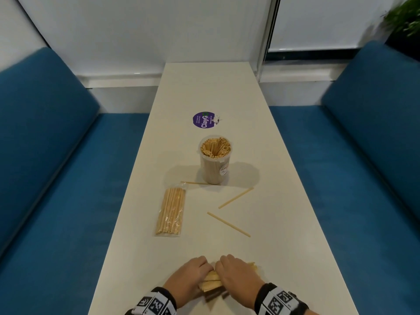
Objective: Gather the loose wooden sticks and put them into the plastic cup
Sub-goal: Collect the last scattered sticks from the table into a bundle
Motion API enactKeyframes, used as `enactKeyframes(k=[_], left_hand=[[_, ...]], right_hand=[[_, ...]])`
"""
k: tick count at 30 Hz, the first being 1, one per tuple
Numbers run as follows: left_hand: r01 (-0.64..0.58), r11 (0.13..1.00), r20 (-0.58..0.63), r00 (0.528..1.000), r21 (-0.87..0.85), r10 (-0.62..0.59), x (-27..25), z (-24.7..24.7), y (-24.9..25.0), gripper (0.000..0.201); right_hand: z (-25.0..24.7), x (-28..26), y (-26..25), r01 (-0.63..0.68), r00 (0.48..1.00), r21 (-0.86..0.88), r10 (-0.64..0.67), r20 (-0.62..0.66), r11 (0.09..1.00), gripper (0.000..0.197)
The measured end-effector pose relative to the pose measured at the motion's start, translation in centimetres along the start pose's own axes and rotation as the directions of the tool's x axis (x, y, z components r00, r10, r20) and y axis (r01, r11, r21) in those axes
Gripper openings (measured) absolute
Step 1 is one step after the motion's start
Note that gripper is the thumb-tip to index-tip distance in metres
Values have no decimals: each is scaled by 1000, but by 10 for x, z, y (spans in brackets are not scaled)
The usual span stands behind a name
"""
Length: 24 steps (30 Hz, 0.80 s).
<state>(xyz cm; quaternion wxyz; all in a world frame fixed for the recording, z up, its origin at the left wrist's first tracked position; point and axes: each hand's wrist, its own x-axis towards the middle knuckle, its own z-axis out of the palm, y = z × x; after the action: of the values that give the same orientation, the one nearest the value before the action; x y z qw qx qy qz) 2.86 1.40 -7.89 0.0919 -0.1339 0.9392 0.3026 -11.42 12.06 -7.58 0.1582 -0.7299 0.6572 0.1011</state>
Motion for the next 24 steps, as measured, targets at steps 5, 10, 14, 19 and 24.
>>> enactKeyframes(k=[5, 10, 14, 19, 24], left_hand=[[113, 984, 158, 978, 141, -135, 28, -40, -4, 62], [304, 929, -51, 953, 212, -300, 83, -89, -23, 43], [446, 846, -211, 893, 291, -398, 122, -111, -41, 40], [480, 809, -269, 874, 339, -405, 149, -113, -65, 50], [421, 859, -345, 884, 292, -316, 151, -81, -84, 53]], right_hand=[[4, -6, 22, -129, 987, 45, 133, -93, 991, 25], [8, -14, 36, -261, 961, 61, 265, -77, 963, 24], [9, -11, 38, -388, 918, 153, 395, -19, 909, 31], [-5, -17, 49, -414, 898, 430, 438, 48, 802, 22], [-27, -21, 82, -382, 878, 842, 434, 203, 380, 12]])
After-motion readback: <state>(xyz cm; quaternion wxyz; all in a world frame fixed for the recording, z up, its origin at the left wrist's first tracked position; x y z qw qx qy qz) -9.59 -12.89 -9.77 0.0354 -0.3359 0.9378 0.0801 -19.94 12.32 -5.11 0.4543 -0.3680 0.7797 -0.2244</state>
